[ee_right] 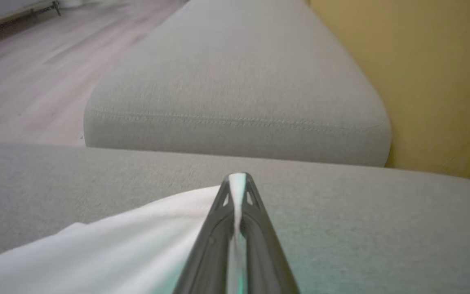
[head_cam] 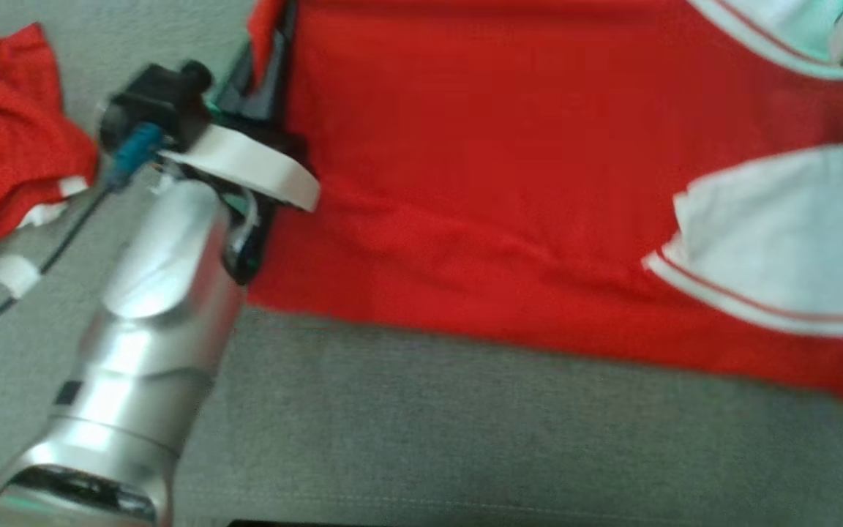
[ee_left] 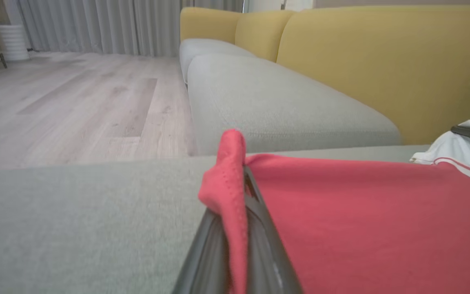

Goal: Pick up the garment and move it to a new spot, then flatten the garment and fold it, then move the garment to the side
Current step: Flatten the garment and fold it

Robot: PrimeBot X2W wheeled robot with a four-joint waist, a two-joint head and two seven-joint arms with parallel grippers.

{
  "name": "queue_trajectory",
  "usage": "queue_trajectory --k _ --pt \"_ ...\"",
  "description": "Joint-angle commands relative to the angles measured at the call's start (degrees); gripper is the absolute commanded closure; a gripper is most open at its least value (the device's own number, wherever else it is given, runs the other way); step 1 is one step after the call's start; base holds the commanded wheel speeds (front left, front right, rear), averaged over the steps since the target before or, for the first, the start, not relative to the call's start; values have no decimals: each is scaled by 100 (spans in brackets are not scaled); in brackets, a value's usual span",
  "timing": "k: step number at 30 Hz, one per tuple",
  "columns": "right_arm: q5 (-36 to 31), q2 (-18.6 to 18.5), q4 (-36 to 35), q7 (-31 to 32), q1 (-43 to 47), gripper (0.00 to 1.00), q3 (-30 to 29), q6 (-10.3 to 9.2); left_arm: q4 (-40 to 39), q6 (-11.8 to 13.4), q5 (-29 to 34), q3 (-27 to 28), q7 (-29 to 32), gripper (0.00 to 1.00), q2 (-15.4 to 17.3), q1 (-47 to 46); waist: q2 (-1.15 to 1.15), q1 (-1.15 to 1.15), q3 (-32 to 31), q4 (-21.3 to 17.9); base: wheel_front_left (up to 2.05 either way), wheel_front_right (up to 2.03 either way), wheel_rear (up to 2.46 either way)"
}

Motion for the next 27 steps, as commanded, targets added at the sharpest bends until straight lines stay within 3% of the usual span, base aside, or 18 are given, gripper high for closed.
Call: queue_trajectory --k 1,7,11,27 --pt "-67 87 -138 -186 -214 100 -36 18 -288 11 103 280 -51 100 320 -159 0 0 -35 -139 0 0 0" --pt "8 437 -120 -726 -148 100 -227 18 -810 11 489 510 -51 100 561 139 0 0 -184 -472 0 0 0" --pt "411 711 -381 -860 171 100 -166 18 -974 11 635 625 -51 100 627 545 0 0 -321 -656 0 0 0" --pt "2526 598 -3226 -899 3109 100 672 18 -1671 11 1129 1211 -51 100 690 2015 0 0 -973 -1053 0 0 0"
